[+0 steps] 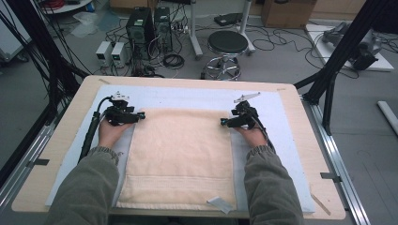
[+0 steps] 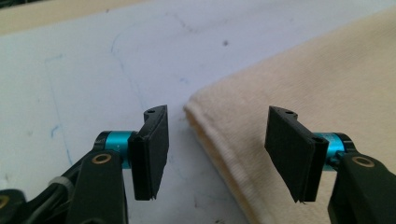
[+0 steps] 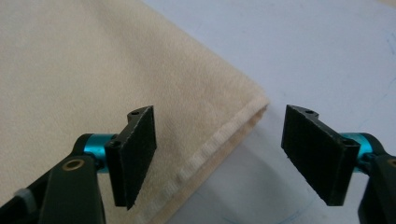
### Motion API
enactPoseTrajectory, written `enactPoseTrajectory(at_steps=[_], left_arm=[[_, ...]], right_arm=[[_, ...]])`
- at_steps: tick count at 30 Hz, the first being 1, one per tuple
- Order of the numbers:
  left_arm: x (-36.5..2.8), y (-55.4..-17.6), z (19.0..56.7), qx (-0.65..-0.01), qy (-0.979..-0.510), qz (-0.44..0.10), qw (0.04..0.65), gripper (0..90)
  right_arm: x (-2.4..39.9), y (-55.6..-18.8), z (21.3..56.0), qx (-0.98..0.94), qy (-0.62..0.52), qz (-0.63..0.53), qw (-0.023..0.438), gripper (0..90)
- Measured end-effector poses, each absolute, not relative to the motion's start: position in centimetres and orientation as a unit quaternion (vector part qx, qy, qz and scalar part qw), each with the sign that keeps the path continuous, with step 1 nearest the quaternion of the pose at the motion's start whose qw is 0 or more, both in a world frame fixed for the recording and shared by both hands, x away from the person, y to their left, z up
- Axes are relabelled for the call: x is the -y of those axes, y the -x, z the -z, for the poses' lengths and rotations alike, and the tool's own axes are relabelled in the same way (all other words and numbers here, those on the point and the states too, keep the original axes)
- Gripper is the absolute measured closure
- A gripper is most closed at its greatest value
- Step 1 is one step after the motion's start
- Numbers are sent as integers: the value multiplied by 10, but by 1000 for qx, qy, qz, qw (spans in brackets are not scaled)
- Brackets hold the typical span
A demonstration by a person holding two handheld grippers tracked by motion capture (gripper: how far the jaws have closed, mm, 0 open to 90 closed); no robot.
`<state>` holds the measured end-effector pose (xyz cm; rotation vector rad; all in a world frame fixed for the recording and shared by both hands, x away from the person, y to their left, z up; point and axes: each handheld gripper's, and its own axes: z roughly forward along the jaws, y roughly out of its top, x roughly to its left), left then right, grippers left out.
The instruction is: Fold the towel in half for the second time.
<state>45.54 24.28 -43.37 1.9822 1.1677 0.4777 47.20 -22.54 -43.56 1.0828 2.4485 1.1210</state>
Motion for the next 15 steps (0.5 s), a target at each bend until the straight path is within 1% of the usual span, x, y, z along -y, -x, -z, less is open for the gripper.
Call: enactPoseTrajectory(at_steps=[3, 5, 6, 7, 10, 12, 14, 15], left_arm=[[-240, -457, 441, -464, -783, -171, 378, 431], [-238, -455, 442, -466, -780, -177, 379, 449], [-238, -455, 442, -466, -779, -178, 379, 456], [-238, -454, 442, -467, -778, -177, 380, 477], [-236, -452, 441, -463, -780, -165, 386, 600], [-236, -452, 441, -466, -780, -156, 388, 660], [-237, -452, 441, -467, -778, -144, 395, 725], [-237, -452, 441, -468, -777, -138, 398, 758]], right_arm=[[225, -471, 441, -840, -371, -382, 104, 342], [224, -469, 444, -838, -370, -385, 113, 377], [224, -469, 443, -838, -369, -385, 112, 419], [224, -468, 443, -839, -370, -385, 106, 482], [219, -467, 443, -845, -353, -388, 105, 582], [220, -466, 444, -840, -357, -398, 92, 632], [221, -466, 444, -839, -355, -406, 76, 747], [220, -465, 444, -842, -348, -406, 69, 783]])
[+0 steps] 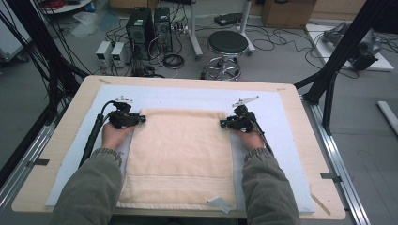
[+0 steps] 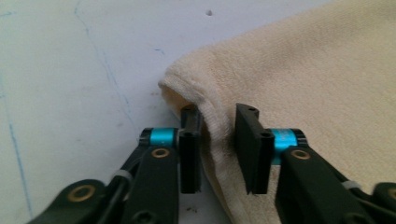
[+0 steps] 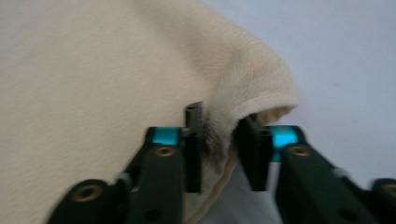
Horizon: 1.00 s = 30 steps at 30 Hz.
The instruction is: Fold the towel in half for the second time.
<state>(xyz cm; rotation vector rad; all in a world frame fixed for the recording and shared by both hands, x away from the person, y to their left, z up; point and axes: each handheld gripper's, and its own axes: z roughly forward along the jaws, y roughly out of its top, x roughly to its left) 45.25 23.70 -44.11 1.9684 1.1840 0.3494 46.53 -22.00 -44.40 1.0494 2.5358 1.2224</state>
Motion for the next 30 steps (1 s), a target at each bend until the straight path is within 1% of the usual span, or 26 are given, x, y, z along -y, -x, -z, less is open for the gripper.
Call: enactPoseTrajectory(at_steps=[1, 5, 9, 16, 22, 26, 30], left_arm=[[-237, -452, 441, -467, -777, -137, 398, 786], [-237, -451, 438, -463, -780, -143, 396, 820], [-240, -447, 429, -453, -778, -152, 409, 826], [-243, -429, 404, -416, -776, -178, 440, 826], [-253, -396, 377, -376, -778, -201, 461, 826], [-261, -370, 375, -360, -781, -209, 466, 826], [-266, -340, 379, -337, -790, -207, 468, 826]], right_arm=[[219, -465, 443, -844, -345, -404, 72, 797], [217, -464, 440, -849, -339, -400, 74, 815], [219, -461, 432, -847, -329, -410, 77, 821], [223, -446, 404, -843, -302, -436, 91, 823], [224, -420, 374, -843, -269, -454, 100, 823], [223, -394, 358, -849, -244, -457, 103, 823], [223, -363, 355, -861, -214, -453, 93, 822]])
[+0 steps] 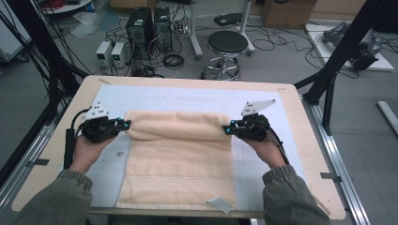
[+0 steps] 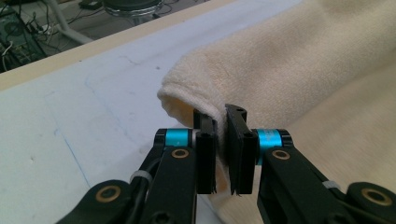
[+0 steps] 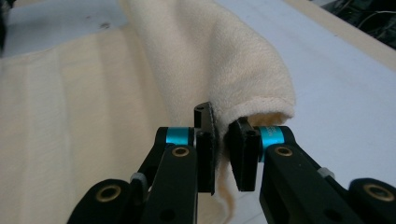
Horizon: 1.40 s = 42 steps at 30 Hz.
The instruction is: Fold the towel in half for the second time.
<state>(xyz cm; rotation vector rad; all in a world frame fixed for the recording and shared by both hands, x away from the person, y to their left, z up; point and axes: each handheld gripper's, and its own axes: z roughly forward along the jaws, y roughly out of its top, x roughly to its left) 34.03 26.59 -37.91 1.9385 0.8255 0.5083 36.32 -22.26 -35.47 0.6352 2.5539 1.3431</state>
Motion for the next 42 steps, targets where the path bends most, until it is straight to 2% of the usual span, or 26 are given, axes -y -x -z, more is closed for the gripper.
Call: enactPoseTrajectory(at_steps=[7, 14, 19, 22, 30, 34, 38, 42], left_arm=[[-267, -299, 390, -308, -799, -209, 472, 822], [-269, -273, 406, -303, -811, -192, 462, 808], [-281, -262, 414, -310, -817, -176, 453, 775], [-286, -258, 413, -314, -814, -177, 455, 733], [-281, -273, 401, -311, -814, -184, 455, 539], [-274, -287, 398, -313, -813, -179, 458, 446], [-266, -301, 400, -312, -815, -167, 458, 383], [-262, -312, 407, -316, -820, -142, 455, 373]], right_arm=[[221, -324, 366, -876, -195, -433, 82, 820], [226, -307, 389, -882, -199, -422, 65, 809], [233, -301, 404, -882, -211, -418, 58, 768], [240, -299, 407, -876, -223, -423, 60, 686], [243, -305, 391, -866, -237, -432, 85, 519], [238, -317, 387, -860, -243, -439, 91, 469], [229, -330, 391, -863, -241, -438, 75, 415], [222, -341, 401, -868, -245, -429, 48, 397]])
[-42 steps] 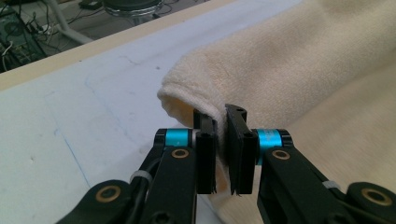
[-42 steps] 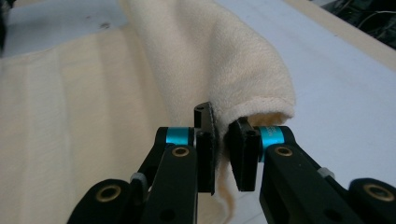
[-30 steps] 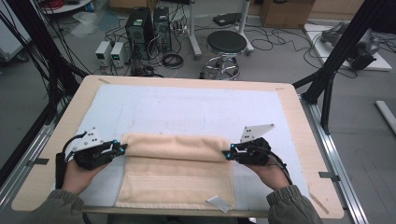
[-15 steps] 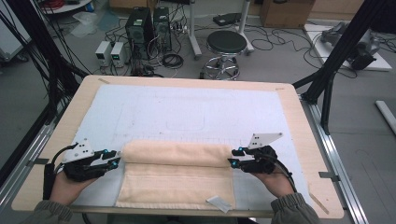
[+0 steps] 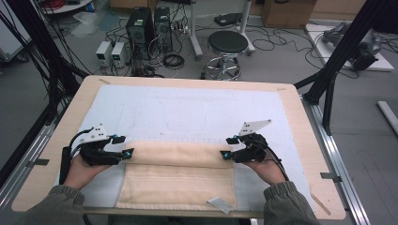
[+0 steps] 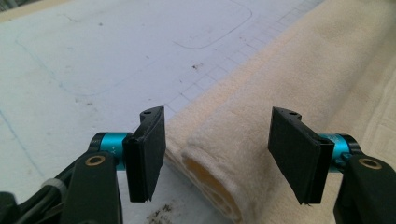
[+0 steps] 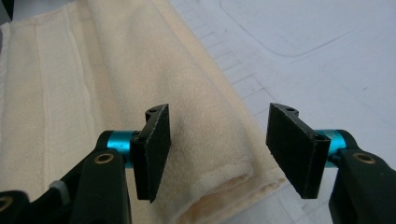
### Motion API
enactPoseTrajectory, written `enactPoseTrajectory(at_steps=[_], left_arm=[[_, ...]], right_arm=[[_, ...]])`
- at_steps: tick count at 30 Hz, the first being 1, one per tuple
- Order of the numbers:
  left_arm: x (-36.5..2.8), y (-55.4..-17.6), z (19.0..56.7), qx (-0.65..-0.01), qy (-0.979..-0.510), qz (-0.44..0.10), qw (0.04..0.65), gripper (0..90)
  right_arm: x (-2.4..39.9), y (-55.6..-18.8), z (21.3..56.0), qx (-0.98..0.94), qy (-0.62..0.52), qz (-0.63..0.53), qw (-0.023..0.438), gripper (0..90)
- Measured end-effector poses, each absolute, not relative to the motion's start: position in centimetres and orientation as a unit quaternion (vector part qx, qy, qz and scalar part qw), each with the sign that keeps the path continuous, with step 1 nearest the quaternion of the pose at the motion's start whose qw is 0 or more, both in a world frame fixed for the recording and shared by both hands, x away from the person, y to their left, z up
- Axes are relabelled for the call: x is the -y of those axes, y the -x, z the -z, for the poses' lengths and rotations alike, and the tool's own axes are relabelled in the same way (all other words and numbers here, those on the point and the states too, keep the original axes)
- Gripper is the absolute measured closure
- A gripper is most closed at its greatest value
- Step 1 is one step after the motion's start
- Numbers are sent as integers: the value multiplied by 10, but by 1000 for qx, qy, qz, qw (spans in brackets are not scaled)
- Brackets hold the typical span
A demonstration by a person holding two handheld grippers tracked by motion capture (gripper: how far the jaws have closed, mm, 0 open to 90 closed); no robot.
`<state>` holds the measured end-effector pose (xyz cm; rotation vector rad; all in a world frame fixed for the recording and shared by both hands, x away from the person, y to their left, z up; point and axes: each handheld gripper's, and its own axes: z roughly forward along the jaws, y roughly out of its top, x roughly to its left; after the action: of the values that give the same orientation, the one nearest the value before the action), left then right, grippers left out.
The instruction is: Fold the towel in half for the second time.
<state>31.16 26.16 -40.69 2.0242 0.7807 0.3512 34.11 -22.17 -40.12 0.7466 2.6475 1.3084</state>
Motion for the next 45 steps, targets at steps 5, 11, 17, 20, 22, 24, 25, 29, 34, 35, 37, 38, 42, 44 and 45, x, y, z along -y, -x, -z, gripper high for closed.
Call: enactPoseTrajectory(at_steps=[5, 11, 17, 20, 22, 24, 25, 29, 34, 35, 37, 38, 42, 44, 45], left_arm=[[-260, -316, 414, -312, -833, -108, 445, 503], [-262, -303, 407, -286, -839, -120, 447, 786], [-267, -279, 393, -267, -836, -140, 459, 823], [-269, -263, 385, -254, -834, -147, 466, 832], [-269, -248, 379, -242, -835, -149, 471, 834], [-270, -233, 376, -232, -835, -149, 477, 833], [-270, -225, 375, -225, -836, -145, 479, 831], [-271, -205, 375, -213, -838, -129, 485, 639], [-270, -205, 381, -218, -843, -123, 476, 570], [-268, -207, 386, -219, -845, -118, 474, 568], [-265, -210, 393, -218, -849, -112, 468, 562], [-262, -211, 397, -219, -851, -109, 464, 552], [-254, -218, 411, -224, -863, -108, 439, 545], [-252, -223, 413, -232, -861, -118, 437, 535], [-252, -227, 413, -235, -859, -122, 438, 527]], right_arm=[[219, -347, 409, -876, -236, -420, 8, 566], [217, -334, 400, -882, -199, -427, 5, 785], [219, -310, 382, -878, -172, -445, 32, 811], [223, -297, 374, -874, -162, -457, 41, 818], [226, -286, 368, -872, -152, -462, 47, 821], [228, -275, 365, -872, -144, -466, 45, 822], [230, -267, 363, -872, -137, -469, 40, 821], [236, -247, 361, -870, -117, -479, 21, 677], [241, -245, 367, -863, -132, -488, 16, 634], [240, -246, 370, -864, -135, -485, 15, 628], [234, -248, 380, -874, -133, -467, 12, 612], [230, -249, 386, -879, -132, -458, 10, 603], [220, -252, 408, -891, -133, -433, -1, 582], [217, -252, 415, -894, -135, -427, 6, 575], [217, -253, 415, -895, -136, -425, 11, 568]])
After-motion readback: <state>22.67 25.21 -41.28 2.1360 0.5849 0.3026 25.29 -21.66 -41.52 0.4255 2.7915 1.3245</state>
